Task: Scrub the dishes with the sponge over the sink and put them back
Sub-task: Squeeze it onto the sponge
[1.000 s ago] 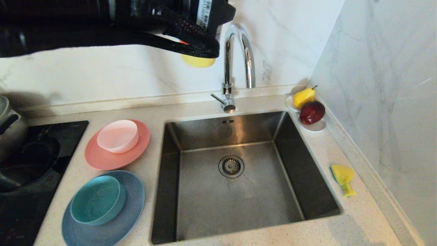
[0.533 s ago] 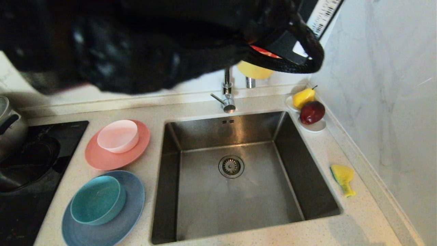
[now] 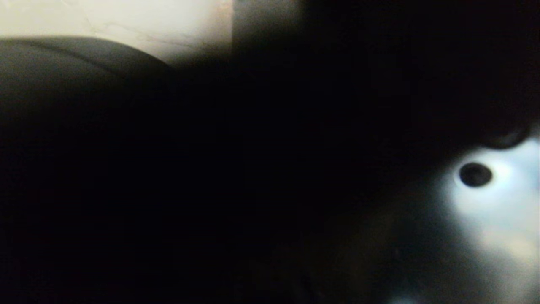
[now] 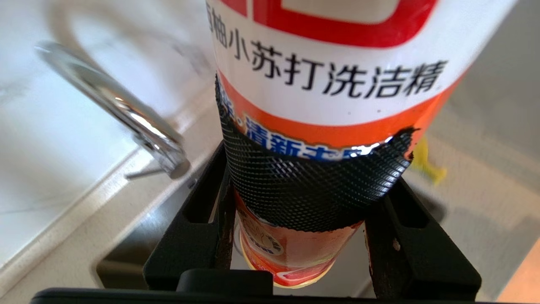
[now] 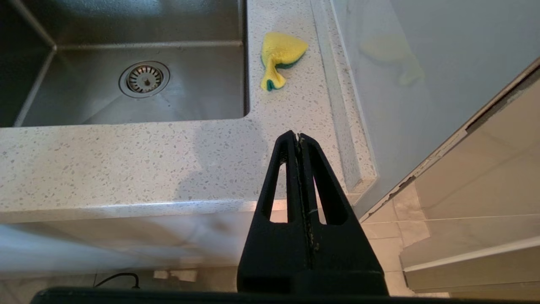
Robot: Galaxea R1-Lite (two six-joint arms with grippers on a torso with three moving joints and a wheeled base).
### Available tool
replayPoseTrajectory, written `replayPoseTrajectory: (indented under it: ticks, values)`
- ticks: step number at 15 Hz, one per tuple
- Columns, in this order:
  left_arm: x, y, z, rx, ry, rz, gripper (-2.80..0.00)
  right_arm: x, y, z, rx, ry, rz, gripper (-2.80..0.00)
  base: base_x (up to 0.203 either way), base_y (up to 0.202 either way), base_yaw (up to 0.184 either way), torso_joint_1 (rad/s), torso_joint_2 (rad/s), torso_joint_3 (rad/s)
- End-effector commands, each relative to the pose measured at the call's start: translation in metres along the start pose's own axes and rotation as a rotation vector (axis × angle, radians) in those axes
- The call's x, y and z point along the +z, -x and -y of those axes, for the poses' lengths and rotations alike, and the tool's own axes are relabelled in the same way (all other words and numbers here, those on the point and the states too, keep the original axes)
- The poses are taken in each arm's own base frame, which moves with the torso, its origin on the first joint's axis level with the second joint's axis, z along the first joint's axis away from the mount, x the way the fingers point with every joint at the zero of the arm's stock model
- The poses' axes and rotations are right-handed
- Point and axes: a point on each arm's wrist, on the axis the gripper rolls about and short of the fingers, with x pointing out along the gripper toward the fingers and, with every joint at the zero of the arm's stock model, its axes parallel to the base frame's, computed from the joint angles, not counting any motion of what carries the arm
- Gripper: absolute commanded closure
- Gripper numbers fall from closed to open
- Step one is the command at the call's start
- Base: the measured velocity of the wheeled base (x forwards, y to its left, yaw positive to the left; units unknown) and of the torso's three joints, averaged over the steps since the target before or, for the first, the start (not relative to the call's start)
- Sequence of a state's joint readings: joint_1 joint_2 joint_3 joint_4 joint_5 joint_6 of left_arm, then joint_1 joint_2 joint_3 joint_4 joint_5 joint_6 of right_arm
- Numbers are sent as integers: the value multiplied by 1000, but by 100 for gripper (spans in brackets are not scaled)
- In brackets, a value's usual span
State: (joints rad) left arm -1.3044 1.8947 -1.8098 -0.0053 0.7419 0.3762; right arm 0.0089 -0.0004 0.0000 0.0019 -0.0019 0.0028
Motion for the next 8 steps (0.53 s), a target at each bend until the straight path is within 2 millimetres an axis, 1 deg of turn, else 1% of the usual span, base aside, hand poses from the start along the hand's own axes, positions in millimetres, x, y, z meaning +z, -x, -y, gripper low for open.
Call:
replayPoseTrajectory:
  ticks: [1, 5, 8]
  values:
    - [-19, -19, 28, -9, -59, -59, 0, 0, 0, 0, -1, 0, 0, 0, 0, 0, 0, 0, 0, 0]
    - [-50, -46, 66, -29, -146, -137, 0, 0, 0, 0, -1, 0, 0, 0, 0, 0, 0, 0, 0, 0]
    - [-66, -56, 82, -39, -197, -173, 0, 0, 0, 0, 0, 0, 0, 0, 0, 0, 0, 0, 0, 0]
